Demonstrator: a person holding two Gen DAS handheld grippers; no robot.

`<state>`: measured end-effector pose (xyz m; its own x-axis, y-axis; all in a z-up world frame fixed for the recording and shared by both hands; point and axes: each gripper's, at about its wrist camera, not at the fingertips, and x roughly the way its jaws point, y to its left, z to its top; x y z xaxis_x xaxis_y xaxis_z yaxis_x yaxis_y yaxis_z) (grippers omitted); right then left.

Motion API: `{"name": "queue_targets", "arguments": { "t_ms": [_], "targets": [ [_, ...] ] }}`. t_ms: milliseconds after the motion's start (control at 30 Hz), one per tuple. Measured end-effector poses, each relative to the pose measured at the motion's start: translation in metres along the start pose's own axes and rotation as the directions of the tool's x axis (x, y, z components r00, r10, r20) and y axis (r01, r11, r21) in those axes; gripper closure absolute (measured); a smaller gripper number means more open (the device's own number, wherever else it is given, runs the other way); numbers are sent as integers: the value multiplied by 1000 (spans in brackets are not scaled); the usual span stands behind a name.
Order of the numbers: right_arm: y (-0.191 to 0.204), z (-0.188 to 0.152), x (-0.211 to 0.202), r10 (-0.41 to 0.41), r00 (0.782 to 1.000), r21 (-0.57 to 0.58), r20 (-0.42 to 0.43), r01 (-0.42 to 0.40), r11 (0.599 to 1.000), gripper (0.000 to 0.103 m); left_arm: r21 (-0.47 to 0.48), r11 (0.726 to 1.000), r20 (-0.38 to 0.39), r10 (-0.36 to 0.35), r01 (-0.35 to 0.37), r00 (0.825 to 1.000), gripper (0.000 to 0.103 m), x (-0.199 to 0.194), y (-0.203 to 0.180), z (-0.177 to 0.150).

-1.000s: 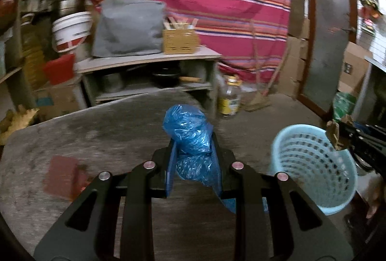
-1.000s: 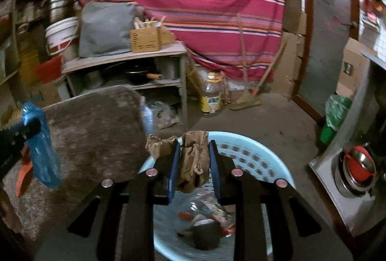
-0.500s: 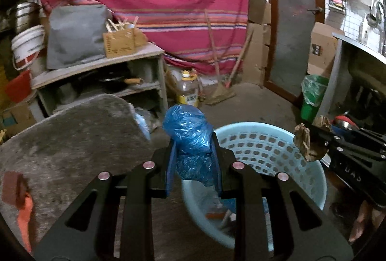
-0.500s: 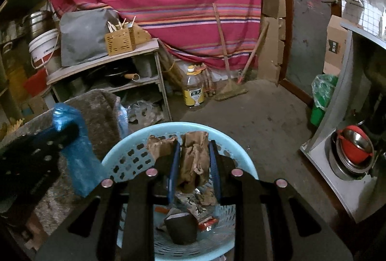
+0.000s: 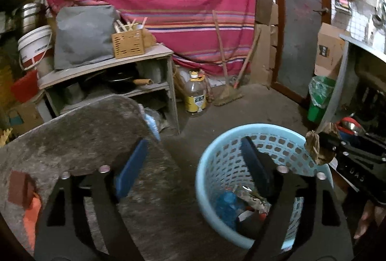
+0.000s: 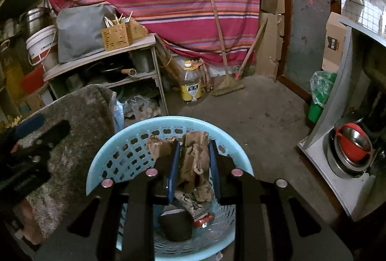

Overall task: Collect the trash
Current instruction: 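Carry the blue bag and brown paper over the blue basket and open both tools, then return to the table and grasp the maroon scouring pad with the left tool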

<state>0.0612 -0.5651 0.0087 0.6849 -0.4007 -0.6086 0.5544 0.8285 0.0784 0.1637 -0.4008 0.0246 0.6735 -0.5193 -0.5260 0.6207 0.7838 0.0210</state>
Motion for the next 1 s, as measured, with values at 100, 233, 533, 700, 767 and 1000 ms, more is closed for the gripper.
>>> {"name": "queue_targets", "arguments": {
  "t_ms": [100, 233, 533, 700, 767, 1000],
  "targets": [
    [7, 1, 1, 9, 1000, -15, -2, -9, 1000, 78, -8, 999, 20, 45, -45, 999, 10, -12, 19, -1],
    [20, 1, 8, 25, 999, -29, -19, -26, 999, 78, -31, 993, 25, 111, -110, 994, 5, -27, 56, -2],
    [46, -3, 18, -37, 998, -49, -43, 35, 998, 34, -96, 963, -29, 252, -253, 967, 5, -46, 155, -27],
    [57, -5, 16, -84, 996, -39, -24, 83, 996, 19, -128, 937, -50, 320, -324, 946, 5, -57, 206, -39],
    [66, -5, 13, -97, 995, -44, -10, 97, 994, 17, -139, 921, -60, 359, -364, 931, 5, -59, 227, -44],
    [105, -11, 19, -96, 995, -88, -8, 95, 992, 10, -191, 887, -159, 395, -421, 905, 5, -43, 287, -66]
  ]
}}
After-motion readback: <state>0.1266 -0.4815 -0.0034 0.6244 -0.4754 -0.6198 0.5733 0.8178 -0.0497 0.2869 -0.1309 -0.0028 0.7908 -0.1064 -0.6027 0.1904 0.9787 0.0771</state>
